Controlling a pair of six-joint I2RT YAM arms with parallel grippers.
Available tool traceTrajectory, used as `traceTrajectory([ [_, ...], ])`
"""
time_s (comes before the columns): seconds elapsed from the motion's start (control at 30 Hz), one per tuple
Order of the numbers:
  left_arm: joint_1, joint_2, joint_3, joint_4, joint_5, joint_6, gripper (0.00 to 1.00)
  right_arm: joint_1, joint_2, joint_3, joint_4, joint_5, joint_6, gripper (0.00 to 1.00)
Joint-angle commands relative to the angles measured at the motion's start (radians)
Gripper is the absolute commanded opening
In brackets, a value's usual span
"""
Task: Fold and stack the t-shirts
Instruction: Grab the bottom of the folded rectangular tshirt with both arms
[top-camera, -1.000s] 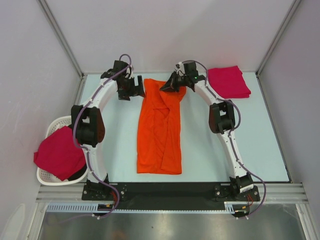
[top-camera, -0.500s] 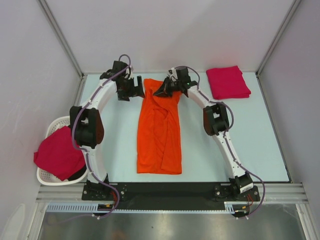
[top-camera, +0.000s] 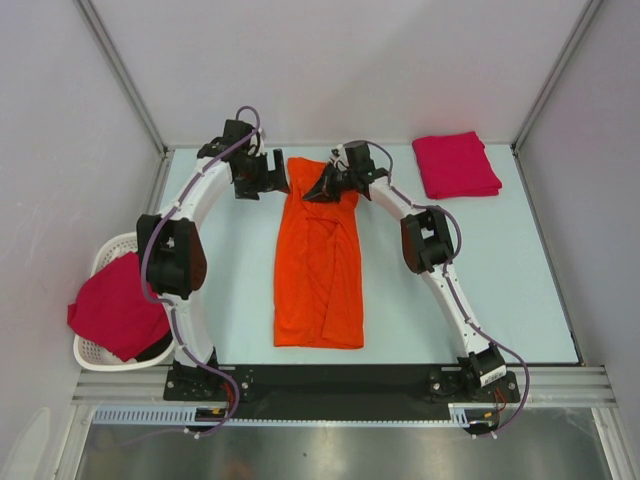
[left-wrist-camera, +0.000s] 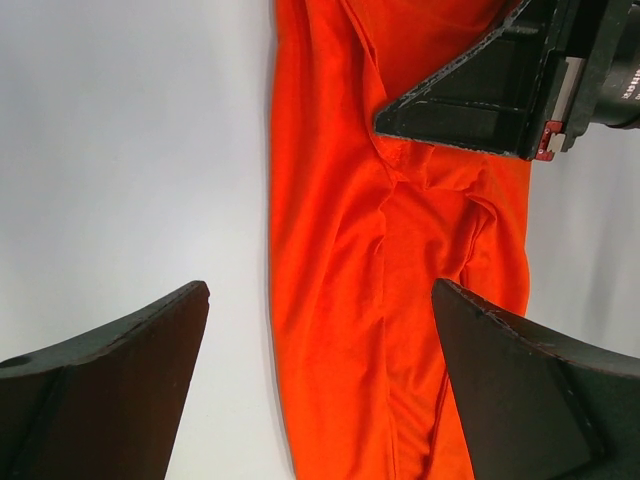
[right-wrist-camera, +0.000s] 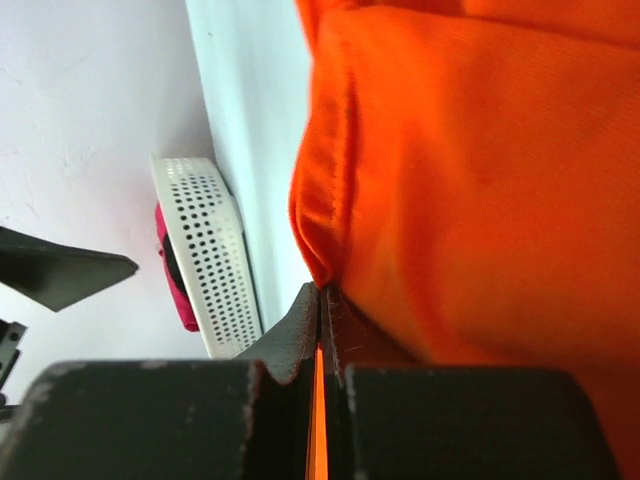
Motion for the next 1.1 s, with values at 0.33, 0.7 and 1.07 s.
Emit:
traceTrajectory([
  [0.33, 0.002, -0.097, -0.041, 0.028, 0.043, 0.015, 1.00, 0.031, 0.014, 0.080, 0.122, 0.036, 0.094, 0.00],
  [0.7, 0.002, -0.158, -0.093, 0.045, 0.085, 0.010, 1.00, 0.033, -0.142, -0.047, -0.017, 0.056, -0.114, 0.99],
  [1.07, 0.007, -0.260, -0.162, 0.072, 0.150, 0.001, 1.00, -0.033, -0.586, -0.360, -0.240, 0.156, -0.371, 1.00],
])
